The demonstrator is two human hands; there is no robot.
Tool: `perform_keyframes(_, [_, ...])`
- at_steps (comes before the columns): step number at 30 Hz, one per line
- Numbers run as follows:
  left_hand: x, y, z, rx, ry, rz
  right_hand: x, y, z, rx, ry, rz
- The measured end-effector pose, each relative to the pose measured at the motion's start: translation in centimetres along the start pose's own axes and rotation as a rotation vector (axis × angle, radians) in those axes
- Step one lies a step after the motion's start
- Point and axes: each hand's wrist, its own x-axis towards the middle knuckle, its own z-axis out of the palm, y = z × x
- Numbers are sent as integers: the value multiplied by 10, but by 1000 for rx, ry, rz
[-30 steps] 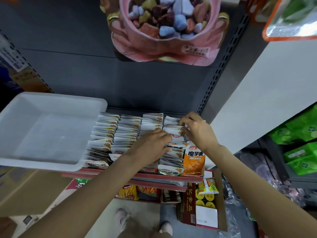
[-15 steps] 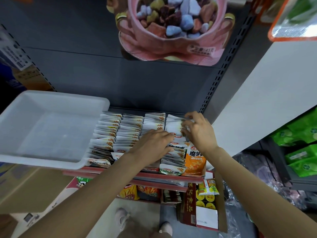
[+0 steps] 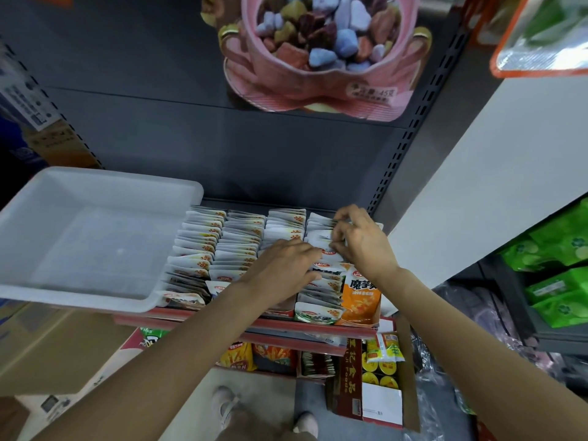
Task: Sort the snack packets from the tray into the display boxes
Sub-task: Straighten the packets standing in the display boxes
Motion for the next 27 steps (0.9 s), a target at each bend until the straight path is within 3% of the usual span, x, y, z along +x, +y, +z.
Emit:
perform_keyframes(9, [-3,2,-2,13,-5,-12,4,-1,-17,-98,197,-171])
perform_keyframes(12, [-3,3,-3,17,-11,-16,0,1,-18,-111,57,-201])
perform_keyframes(14, [-2,3,-5,23,-23,-16,-8,2,-11,-79,-135,-128])
perform_keyframes(16, [-1,4,-6,24,-31,-17,-12,3,-7,-34,-192,-54])
perform_keyframes(27, [-1,2,-1,29,-18,-27,-16,2,-1,5,31,-12])
